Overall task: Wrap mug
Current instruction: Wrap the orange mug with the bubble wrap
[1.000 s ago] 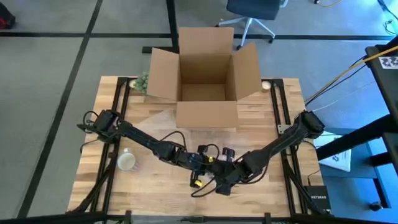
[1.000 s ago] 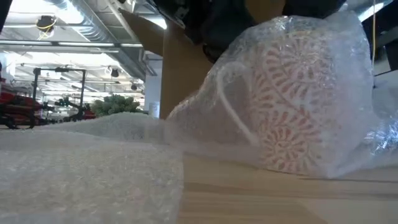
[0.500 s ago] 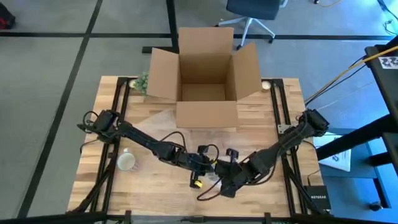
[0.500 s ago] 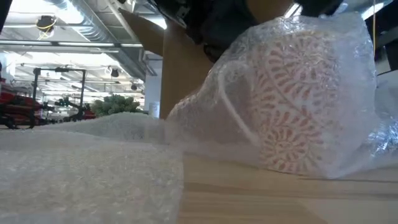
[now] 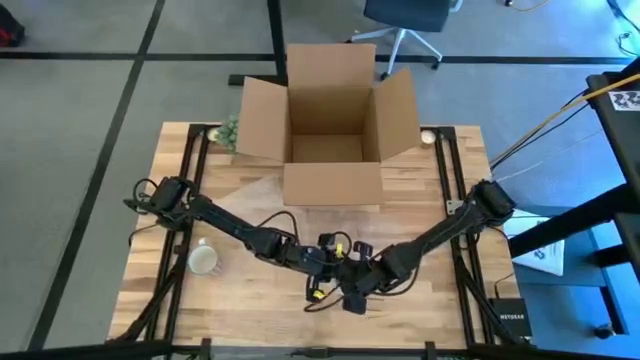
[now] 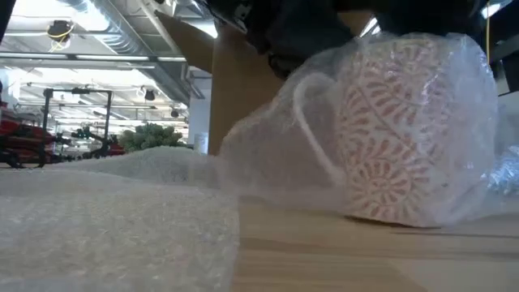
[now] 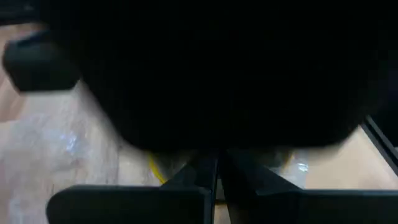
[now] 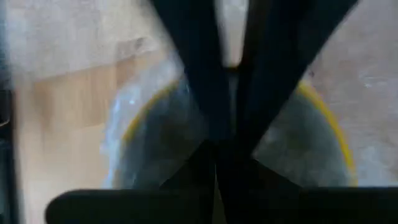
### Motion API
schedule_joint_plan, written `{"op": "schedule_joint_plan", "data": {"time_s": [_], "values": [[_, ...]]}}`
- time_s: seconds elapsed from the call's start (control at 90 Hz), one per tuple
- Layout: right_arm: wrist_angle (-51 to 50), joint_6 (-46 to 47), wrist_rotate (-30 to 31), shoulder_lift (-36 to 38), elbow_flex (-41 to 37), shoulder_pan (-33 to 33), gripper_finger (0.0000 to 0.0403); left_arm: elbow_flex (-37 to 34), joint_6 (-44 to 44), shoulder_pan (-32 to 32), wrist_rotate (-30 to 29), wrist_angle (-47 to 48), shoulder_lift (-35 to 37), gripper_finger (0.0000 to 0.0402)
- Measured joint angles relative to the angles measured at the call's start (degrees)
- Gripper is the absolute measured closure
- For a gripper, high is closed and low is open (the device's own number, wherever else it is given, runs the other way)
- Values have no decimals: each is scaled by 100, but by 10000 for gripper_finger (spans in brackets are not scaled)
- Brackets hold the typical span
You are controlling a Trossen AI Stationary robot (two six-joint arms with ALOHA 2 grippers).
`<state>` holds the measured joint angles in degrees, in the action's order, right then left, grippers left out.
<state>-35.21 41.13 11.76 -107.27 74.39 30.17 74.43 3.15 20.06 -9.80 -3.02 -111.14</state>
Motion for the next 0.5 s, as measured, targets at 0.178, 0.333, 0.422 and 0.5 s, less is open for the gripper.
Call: {"op": "schedule_joint_plan", "data": {"time_s": [0.178,0.333,0.422,0.5], "values": [[98,-91,-94,88,-26,15,403,0,-12,4,5,11,3,402],[-150,-68,-388,311,127,20,403,2,-14,4,39,29,5,402],[-515,52,-610,432,289,23,403,2,-21,11,24,41,16,402],[-752,93,-628,613,397,58,403,-4,-14,10,41,50,-10,402]]}}
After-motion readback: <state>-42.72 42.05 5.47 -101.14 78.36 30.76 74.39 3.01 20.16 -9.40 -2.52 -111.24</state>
